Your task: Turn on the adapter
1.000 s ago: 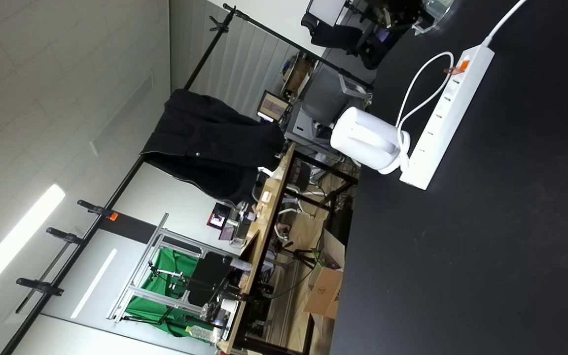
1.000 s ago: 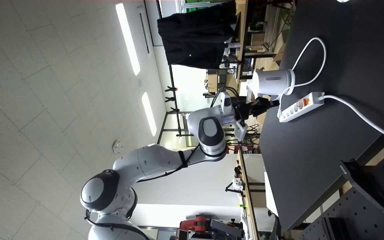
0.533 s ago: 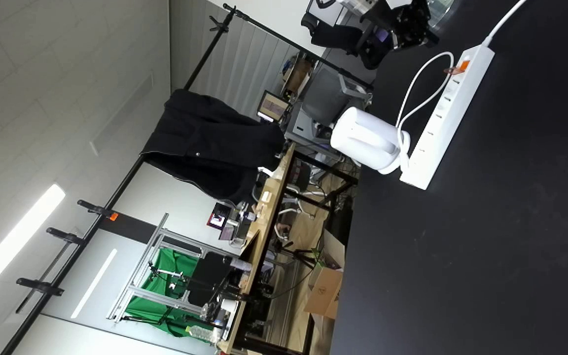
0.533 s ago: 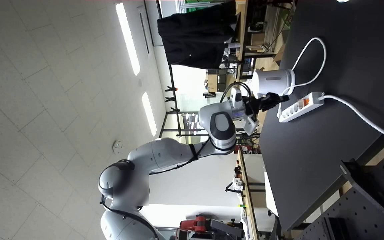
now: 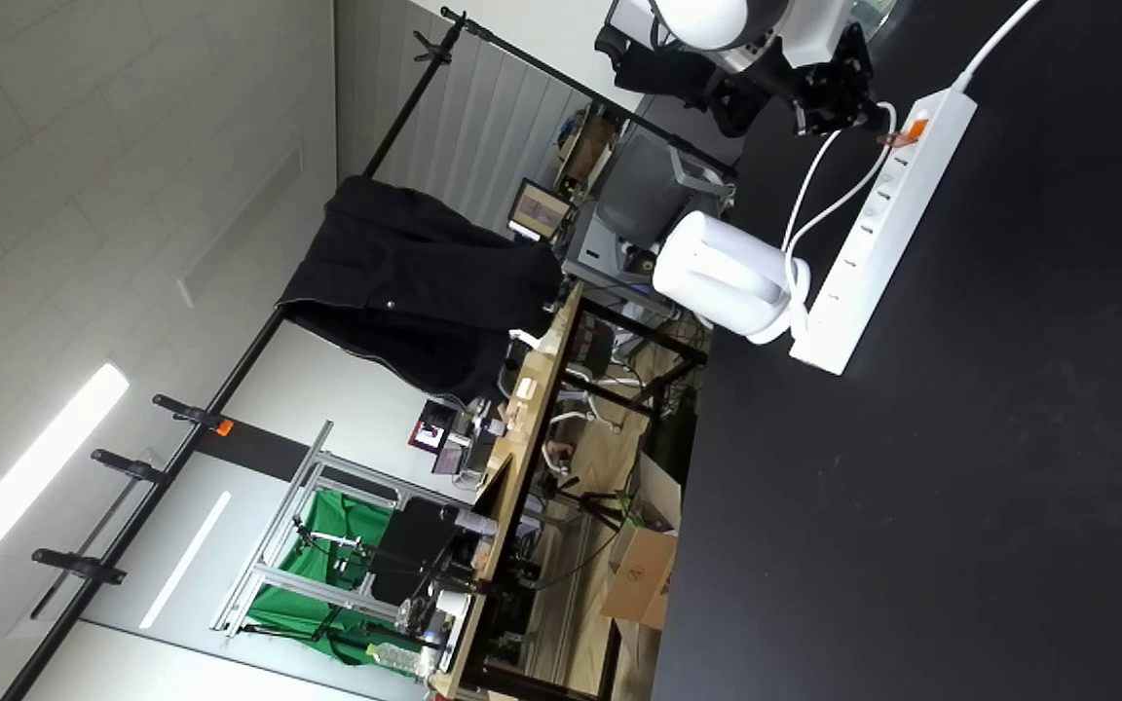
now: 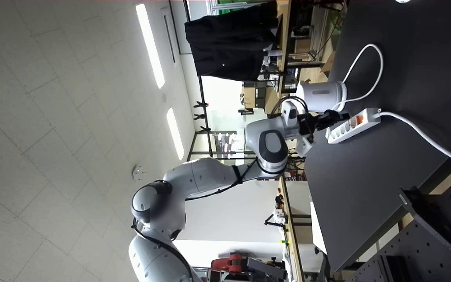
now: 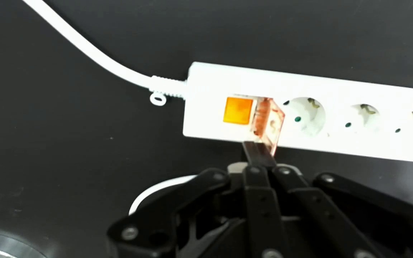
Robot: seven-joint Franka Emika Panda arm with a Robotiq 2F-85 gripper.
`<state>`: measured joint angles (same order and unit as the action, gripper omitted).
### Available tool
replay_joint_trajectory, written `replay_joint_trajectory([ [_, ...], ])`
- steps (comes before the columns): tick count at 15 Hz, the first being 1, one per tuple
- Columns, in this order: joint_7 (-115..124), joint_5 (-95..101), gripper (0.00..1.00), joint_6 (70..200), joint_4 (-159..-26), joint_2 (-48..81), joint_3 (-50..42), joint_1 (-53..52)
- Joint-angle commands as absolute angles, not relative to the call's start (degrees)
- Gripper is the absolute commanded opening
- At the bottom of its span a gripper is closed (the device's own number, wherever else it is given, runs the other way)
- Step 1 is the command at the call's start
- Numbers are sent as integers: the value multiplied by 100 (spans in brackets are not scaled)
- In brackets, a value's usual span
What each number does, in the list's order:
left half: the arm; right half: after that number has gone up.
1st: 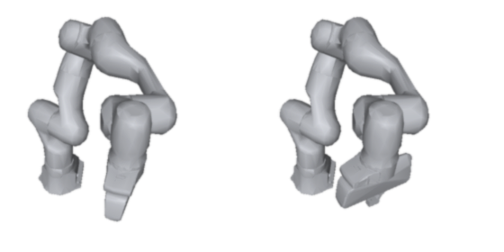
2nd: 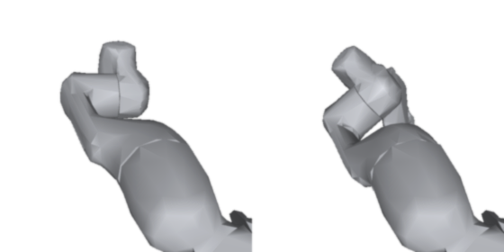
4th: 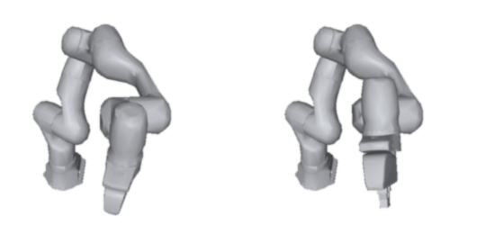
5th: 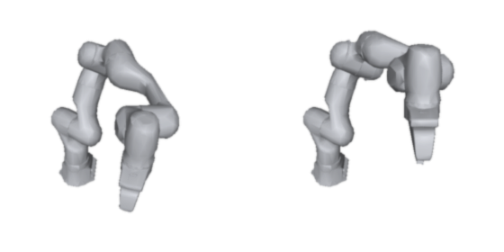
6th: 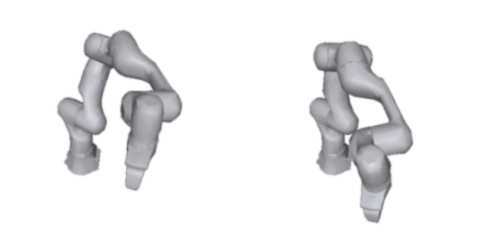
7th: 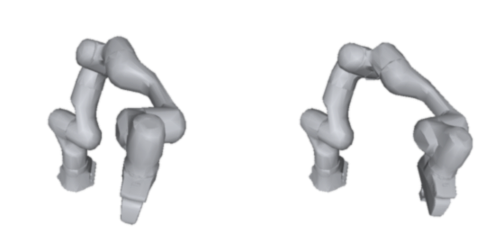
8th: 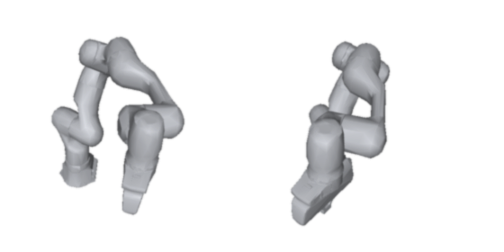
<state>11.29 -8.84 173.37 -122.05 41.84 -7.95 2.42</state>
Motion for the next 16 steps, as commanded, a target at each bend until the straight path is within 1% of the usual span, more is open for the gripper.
replay_joint_trajectory([
  [1, 1222, -1051, 0, 17273, -12040, 4344, -641, 387],
  [16, 1170, -1207, 0, 17346, -11944, 4566, -444, 678],
])
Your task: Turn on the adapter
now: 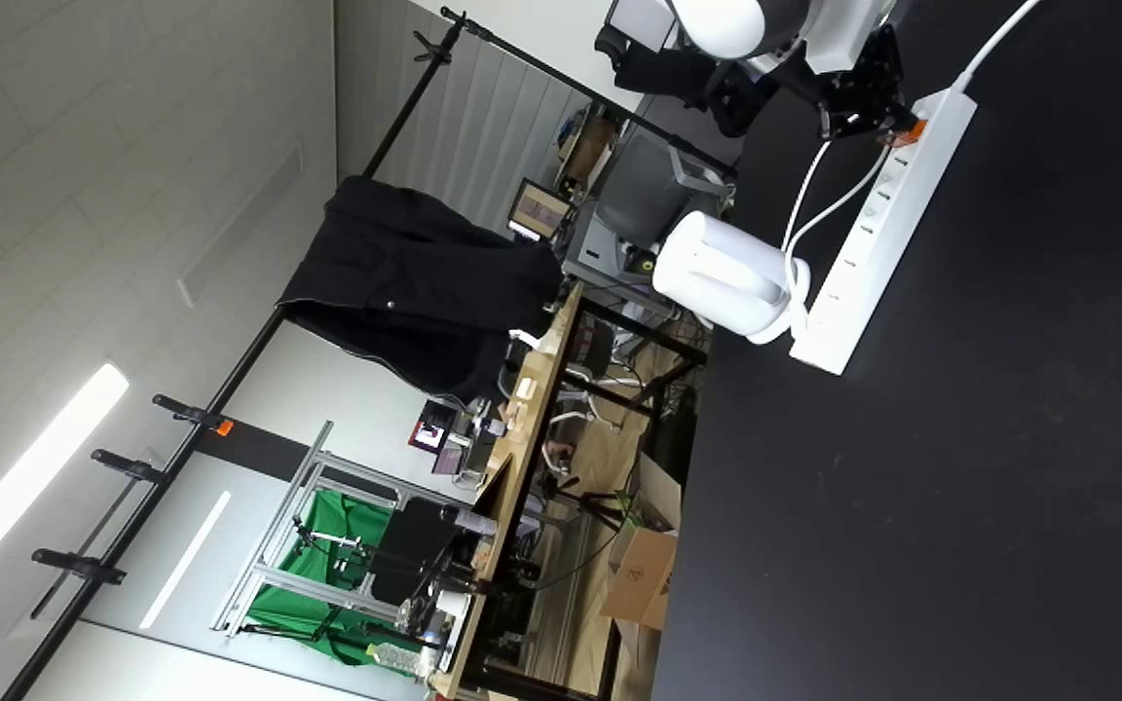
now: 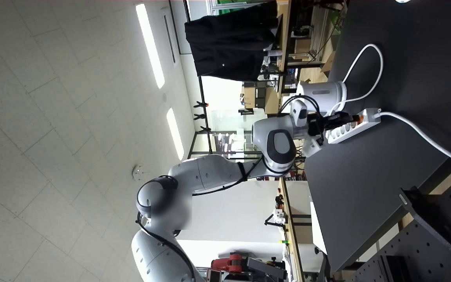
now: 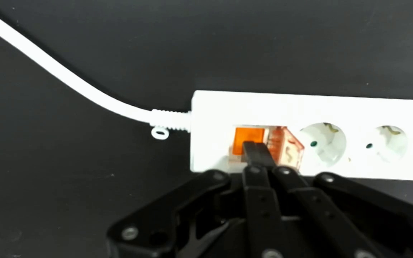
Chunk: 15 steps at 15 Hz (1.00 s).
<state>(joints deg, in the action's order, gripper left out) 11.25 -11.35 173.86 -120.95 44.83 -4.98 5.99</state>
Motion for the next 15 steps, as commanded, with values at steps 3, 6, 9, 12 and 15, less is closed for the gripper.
replay_joint_trajectory([
  [3, 1179, -1216, 0, 17356, -11922, 4607, -448, 684],
  [6, 1193, -1217, 0, 17340, -11898, 4653, -468, 661],
  [9, 1211, -1222, 0, 17313, -11857, 4696, -488, 650],
  [12, 1211, -1234, 0, 17245, -11797, 4733, -497, 682],
  [15, 1154, -1286, 0, 16947, -11642, 4755, -432, 846],
])
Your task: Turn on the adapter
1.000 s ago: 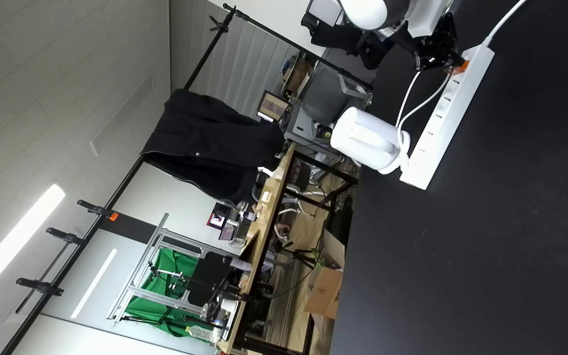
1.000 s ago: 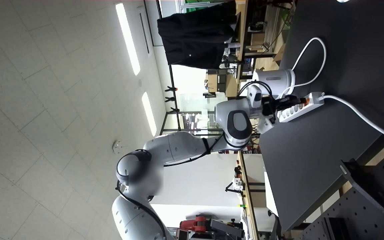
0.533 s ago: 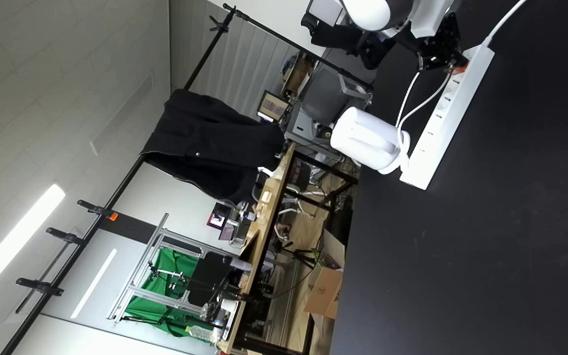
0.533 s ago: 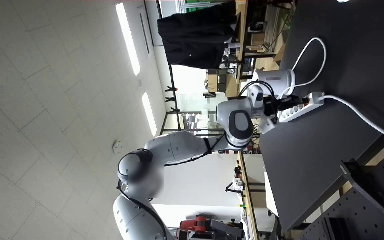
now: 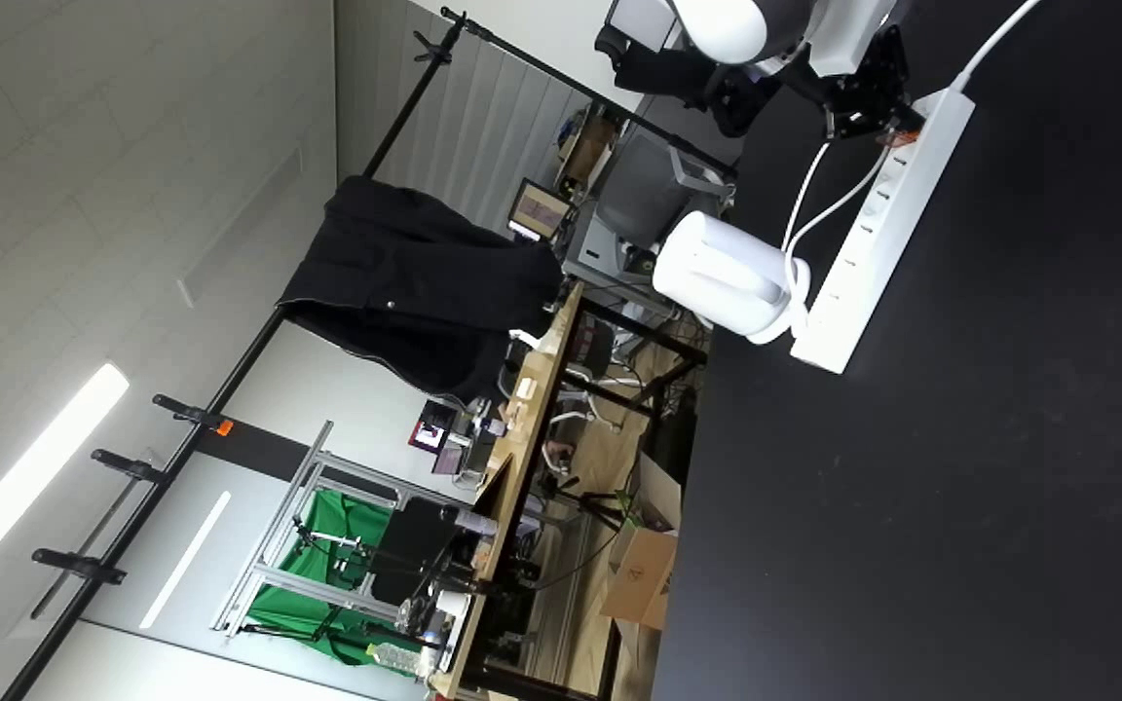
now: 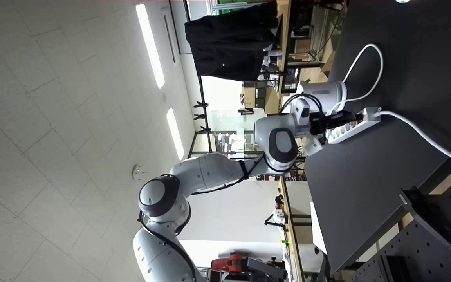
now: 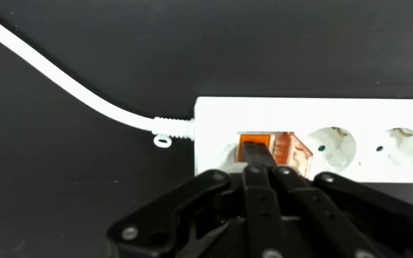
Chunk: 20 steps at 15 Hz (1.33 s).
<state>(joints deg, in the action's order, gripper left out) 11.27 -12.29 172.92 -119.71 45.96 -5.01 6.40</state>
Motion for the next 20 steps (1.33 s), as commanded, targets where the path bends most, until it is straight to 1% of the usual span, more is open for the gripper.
replay_joint_trajectory([
  [1, 1099, -1283, 0, 16752, -11557, 4765, -385, 933],
  [6, 481, -1492, 0, 15245, -10844, 4931, 146, 1773],
  [9, 256, -1717, 0, 14702, -10503, 5063, 160, 1992],
  [13, 174, -1891, 0, 14509, -10285, 5138, 36, 2067],
  [20, 383, -1868, 0, 14857, -10312, 5229, -191, 1814],
])
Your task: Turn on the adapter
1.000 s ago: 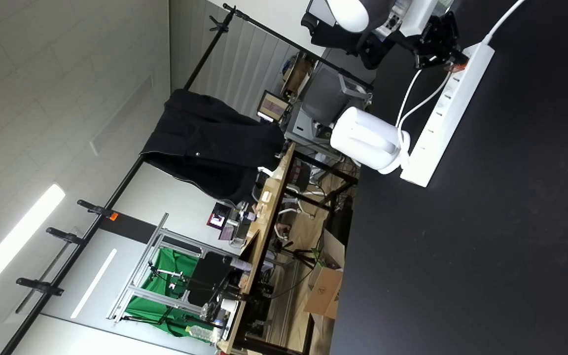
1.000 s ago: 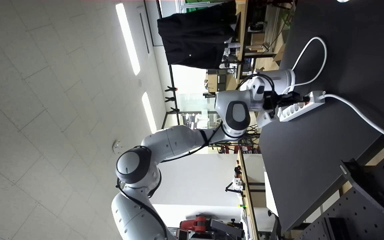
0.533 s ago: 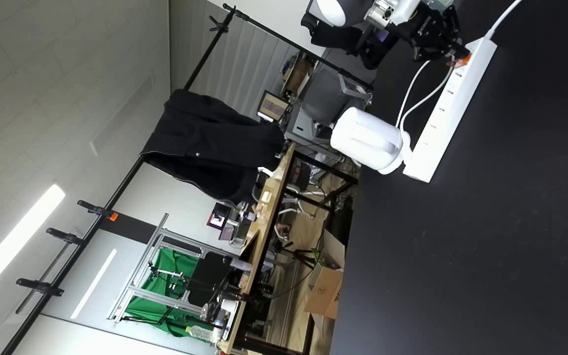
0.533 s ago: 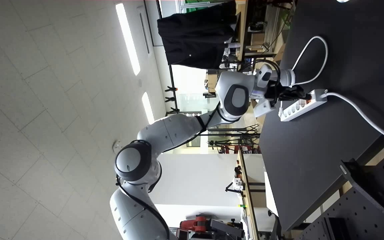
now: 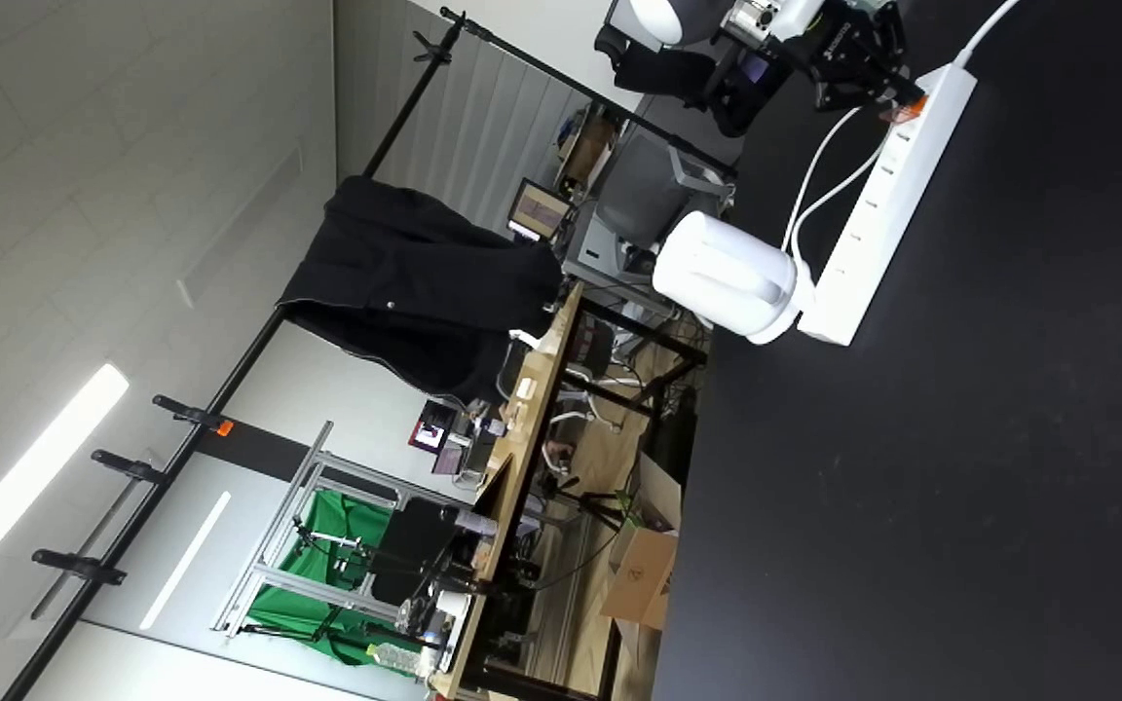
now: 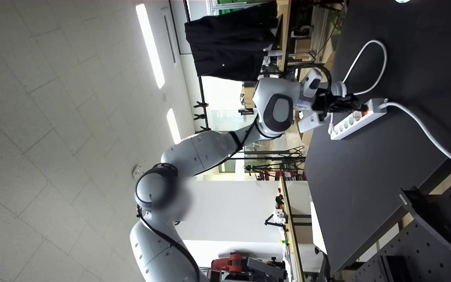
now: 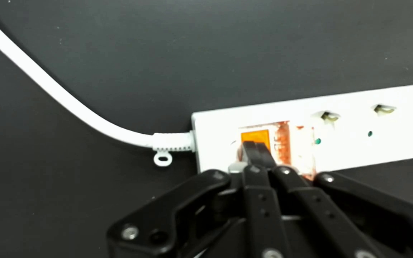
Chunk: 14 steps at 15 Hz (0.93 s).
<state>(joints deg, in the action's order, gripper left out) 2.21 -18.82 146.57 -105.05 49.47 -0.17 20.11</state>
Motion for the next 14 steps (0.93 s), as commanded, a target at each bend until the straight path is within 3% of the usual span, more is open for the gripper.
replay_joint_trajectory([
  [1, 429, -1848, 0, 14924, -10333, 5246, -237, 1741],
  [14, 865, -1569, 0, 15325, -10558, 5309, -682, 1060],
])
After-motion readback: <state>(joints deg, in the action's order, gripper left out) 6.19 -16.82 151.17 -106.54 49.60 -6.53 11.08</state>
